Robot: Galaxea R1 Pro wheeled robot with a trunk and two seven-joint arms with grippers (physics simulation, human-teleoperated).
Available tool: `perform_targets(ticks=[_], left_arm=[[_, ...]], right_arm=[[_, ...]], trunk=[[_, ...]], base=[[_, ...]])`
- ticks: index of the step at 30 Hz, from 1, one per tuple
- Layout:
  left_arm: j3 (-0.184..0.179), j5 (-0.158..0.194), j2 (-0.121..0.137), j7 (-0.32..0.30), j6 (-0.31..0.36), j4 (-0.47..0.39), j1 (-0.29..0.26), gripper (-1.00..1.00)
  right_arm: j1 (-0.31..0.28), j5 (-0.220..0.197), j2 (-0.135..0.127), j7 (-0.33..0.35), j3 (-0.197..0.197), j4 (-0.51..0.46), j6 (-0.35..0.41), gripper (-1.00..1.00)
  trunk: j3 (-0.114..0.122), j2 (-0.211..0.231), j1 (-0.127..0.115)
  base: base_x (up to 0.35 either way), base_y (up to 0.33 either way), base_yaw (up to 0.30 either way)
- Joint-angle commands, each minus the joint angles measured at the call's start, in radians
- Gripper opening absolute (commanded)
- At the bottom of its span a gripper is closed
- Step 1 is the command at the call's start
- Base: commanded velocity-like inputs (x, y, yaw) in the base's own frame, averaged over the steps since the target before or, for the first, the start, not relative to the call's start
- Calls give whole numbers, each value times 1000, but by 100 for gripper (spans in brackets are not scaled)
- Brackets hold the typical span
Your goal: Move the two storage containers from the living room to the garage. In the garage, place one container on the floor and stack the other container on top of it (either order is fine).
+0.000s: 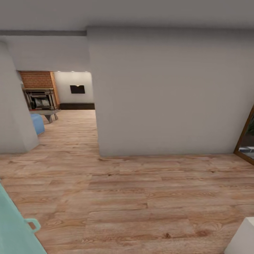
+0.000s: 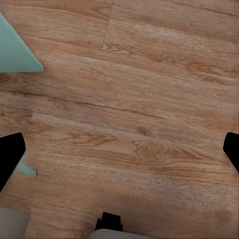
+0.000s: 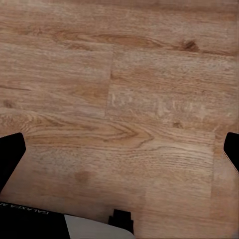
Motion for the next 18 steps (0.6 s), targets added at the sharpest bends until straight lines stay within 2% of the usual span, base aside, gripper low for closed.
perform_targets(ticks=[1, 18], left_arm=[[0, 9, 0, -4, -5, 3, -2, 100], [0, 10, 7, -5, -3, 3, -2, 100]], right_arm=[[-2, 5, 0, 0, 5, 4, -8, 100], [-2, 4, -1, -3, 5, 4, -11, 100]], trunk=[[-2, -1, 1], [-2, -1, 1]], base=[[327, 0, 0], [327, 0, 0]])
